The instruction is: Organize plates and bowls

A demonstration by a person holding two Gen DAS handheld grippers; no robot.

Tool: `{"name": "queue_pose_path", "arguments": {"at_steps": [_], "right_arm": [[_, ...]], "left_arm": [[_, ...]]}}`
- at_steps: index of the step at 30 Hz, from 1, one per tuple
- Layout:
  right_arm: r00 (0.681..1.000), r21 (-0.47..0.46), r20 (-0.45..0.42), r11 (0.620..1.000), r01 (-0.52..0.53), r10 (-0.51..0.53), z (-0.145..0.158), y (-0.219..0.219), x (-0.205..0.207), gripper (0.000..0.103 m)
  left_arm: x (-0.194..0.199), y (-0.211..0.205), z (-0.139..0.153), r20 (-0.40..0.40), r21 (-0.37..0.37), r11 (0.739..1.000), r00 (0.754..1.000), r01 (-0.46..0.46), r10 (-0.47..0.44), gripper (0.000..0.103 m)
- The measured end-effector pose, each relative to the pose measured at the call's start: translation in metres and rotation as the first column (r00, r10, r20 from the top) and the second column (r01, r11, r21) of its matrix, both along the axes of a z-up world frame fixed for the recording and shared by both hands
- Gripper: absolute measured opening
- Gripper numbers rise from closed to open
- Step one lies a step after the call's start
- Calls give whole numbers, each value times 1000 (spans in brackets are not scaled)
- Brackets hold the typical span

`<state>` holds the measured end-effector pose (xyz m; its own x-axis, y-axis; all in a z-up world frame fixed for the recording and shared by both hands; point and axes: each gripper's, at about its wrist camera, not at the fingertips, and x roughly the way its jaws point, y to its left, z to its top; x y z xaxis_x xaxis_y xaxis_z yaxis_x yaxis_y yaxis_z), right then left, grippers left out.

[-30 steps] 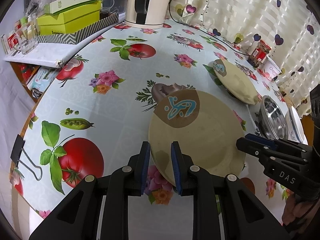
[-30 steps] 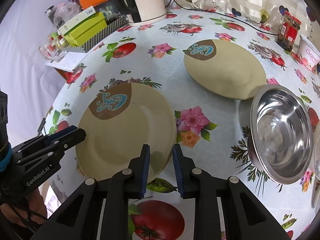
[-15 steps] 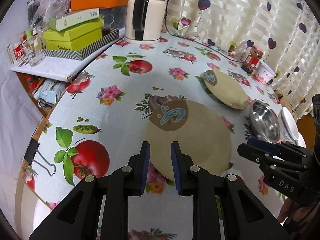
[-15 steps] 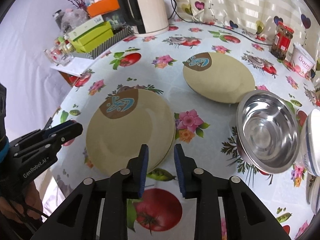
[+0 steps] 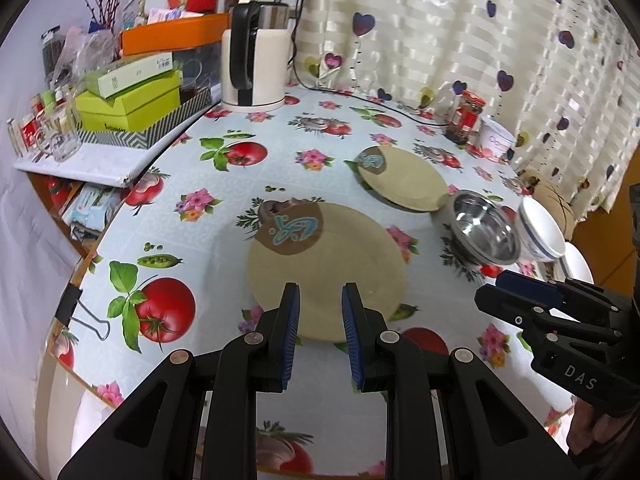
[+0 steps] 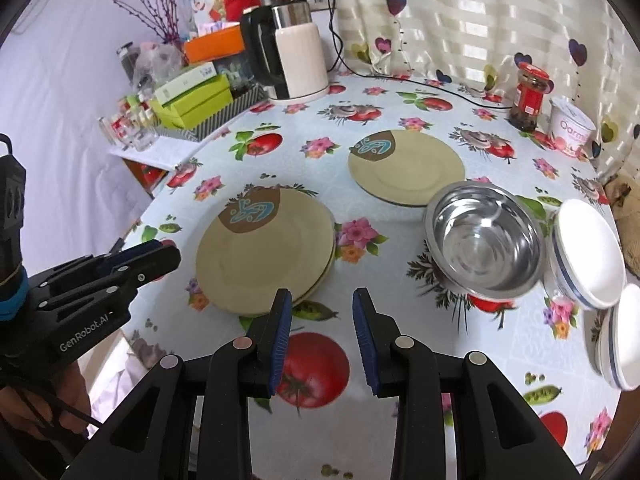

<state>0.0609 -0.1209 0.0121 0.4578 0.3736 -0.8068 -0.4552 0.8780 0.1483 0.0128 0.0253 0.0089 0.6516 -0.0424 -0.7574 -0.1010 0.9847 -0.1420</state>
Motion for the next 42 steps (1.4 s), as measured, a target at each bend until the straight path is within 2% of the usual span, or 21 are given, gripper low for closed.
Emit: {"name": "queue_pose_path", "arguments": {"at_steps": [13,17,25,32,42], "right_arm": [[997,-10,69,1000,21,-20,22,-14,-32,31],[997,-16,76,999,30,-28,23,-17,-36,33],[996,-7,89,1000,22,-21,27,-23,-42,42],[994,9,98,999,38,-39,31,-34,-49,42],[992,14,115,999,50,-51,35,-40,-53,42]], "left_arm": [[-21,-20,17,28,4,999,999,44,-44,23],[-24,-23,17,23,2,999,999,50,-50,23],[-30,-33,23,31,2,998,998,63,-63,23],[-30,-46,31,45,4,995,994,100,-100,23],[-33,-48,34,50,5,995,993,104,-104,23]]}}
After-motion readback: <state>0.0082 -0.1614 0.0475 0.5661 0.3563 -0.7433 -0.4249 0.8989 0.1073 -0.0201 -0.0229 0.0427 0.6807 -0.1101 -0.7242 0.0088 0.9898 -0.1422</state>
